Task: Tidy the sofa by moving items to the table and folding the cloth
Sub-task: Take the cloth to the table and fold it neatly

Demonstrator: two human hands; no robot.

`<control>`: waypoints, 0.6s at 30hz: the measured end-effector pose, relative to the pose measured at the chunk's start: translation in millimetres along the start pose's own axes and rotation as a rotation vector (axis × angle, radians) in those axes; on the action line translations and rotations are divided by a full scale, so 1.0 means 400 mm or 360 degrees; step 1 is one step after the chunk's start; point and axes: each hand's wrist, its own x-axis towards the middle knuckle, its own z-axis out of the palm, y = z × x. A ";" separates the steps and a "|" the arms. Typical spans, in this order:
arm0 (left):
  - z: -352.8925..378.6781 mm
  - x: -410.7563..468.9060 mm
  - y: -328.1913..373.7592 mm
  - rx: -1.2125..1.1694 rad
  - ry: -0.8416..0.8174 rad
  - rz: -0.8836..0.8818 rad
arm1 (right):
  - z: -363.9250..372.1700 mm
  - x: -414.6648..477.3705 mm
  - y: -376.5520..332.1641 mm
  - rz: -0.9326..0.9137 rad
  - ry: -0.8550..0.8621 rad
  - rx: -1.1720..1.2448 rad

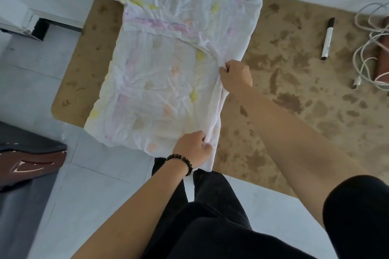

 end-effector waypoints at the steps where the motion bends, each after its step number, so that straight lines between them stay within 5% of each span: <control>1: 0.006 -0.001 0.004 0.0047 0.0060 0.0060 | -0.004 -0.004 0.003 0.0023 0.0057 0.0090; 3: 0.022 -0.007 0.012 0.0260 0.0102 0.0194 | -0.010 -0.008 0.017 0.0051 0.0134 0.0248; 7: 0.038 -0.014 0.020 0.0488 -0.0262 0.0415 | -0.015 -0.009 0.040 0.0135 0.0045 0.0275; 10: -0.001 0.015 -0.015 0.0284 0.0356 0.0289 | 0.000 -0.024 0.034 0.0100 0.0266 0.0143; 12: -0.042 0.062 -0.068 0.0274 0.0802 0.0158 | 0.021 -0.051 0.027 -0.0313 0.0500 -0.0144; 15: -0.104 0.122 -0.172 0.0532 0.0415 -0.0226 | 0.060 -0.071 0.047 -0.0868 0.0320 -0.0533; 18: -0.131 0.124 -0.270 0.0619 0.0159 -0.0389 | 0.086 -0.088 0.084 -0.0719 0.0002 -0.0822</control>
